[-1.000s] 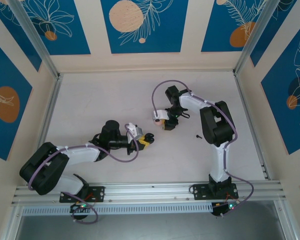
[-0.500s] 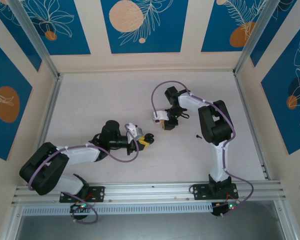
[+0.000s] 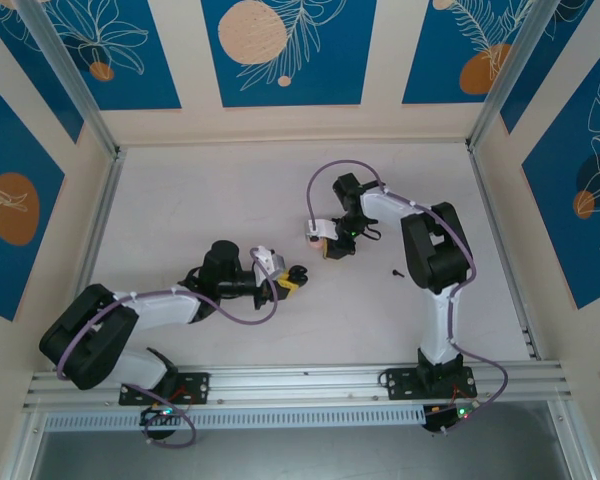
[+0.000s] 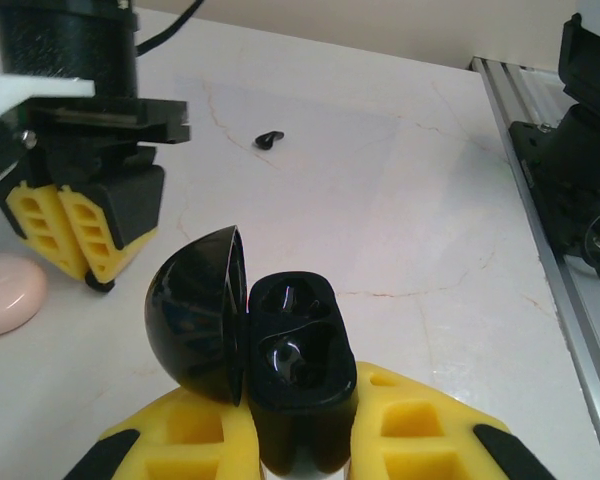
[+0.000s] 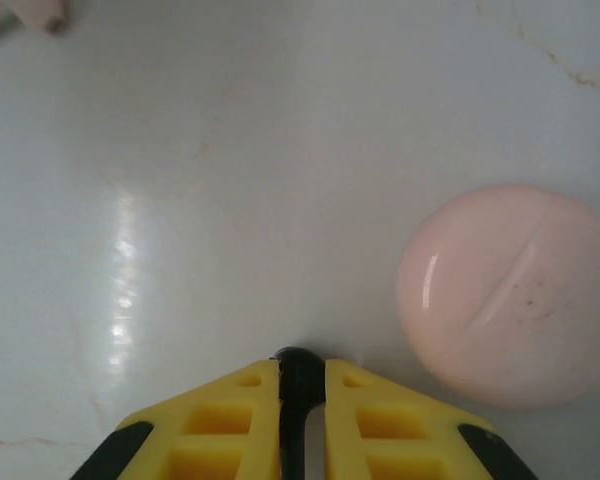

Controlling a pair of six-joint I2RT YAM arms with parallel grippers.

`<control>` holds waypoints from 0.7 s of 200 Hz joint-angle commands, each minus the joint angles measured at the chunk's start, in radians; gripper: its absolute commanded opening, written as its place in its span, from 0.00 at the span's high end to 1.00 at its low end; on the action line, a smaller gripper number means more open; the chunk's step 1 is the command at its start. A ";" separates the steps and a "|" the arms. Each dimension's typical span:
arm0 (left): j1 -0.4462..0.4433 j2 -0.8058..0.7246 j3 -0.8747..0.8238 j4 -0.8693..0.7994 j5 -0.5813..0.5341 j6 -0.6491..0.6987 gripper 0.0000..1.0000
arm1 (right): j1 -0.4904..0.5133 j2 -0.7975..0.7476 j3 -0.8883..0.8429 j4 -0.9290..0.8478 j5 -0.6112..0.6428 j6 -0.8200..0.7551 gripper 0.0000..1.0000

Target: Insert the wireless bluetooth earbuds into the charging case

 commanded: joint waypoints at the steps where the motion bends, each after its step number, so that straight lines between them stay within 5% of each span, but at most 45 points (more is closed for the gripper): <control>1: 0.004 0.023 0.007 0.071 -0.027 -0.001 0.90 | -0.026 -0.126 -0.087 0.096 -0.151 0.128 0.85; 84: -0.001 0.156 0.036 0.388 -0.003 -0.119 0.90 | -0.080 -0.553 -0.457 0.473 -0.408 0.484 0.86; 140: -0.003 0.231 0.056 0.576 -0.016 -0.209 0.91 | -0.090 -0.810 -0.682 0.810 -0.459 0.770 0.86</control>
